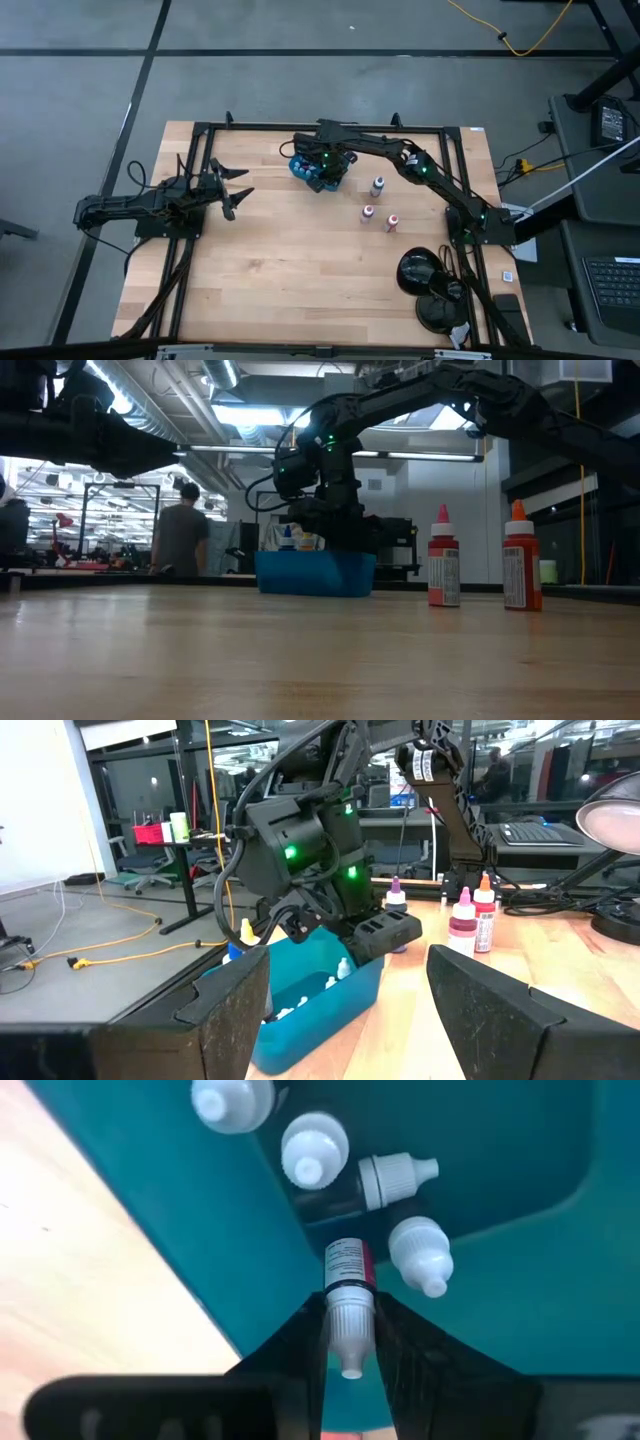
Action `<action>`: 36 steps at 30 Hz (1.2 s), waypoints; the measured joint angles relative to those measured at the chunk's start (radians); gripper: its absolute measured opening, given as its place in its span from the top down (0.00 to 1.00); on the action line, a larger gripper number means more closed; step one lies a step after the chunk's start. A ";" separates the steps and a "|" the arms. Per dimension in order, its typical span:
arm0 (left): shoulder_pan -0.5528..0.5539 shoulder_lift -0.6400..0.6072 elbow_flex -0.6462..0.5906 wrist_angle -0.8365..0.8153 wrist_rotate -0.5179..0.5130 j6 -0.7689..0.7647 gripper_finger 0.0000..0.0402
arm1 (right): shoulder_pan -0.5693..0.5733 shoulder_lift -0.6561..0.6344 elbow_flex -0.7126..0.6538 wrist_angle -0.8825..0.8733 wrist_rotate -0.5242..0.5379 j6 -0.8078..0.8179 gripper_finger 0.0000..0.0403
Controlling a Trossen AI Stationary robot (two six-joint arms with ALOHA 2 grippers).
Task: Pick & Place food coloring
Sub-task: Put the small red food coloring bottle into the blue bin, then put the large purple food coloring bottle into the blue bin
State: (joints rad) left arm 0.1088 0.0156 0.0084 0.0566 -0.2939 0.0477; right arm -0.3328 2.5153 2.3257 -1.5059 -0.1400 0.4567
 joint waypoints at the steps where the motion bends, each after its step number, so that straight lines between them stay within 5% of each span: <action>1: 0.000 0.000 0.000 0.000 0.000 0.000 0.34 | 0.000 0.000 0.000 0.000 -0.005 0.001 0.80; 11: 0.000 0.000 0.000 0.000 0.000 0.000 0.34 | 0.000 -0.006 0.000 0.001 -0.008 0.004 0.80; 24: 0.000 0.000 0.000 0.000 0.000 0.000 0.34 | 0.000 -0.016 0.000 -0.028 -0.009 0.007 0.60; 36: 0.000 0.000 0.000 0.000 0.000 0.000 0.34 | -0.016 -0.115 0.001 -0.045 -0.010 0.012 0.59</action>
State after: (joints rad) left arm 0.1086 0.0154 0.0083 0.0566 -0.2943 0.0478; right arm -0.3489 2.4000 2.3268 -1.5511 -0.1502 0.4683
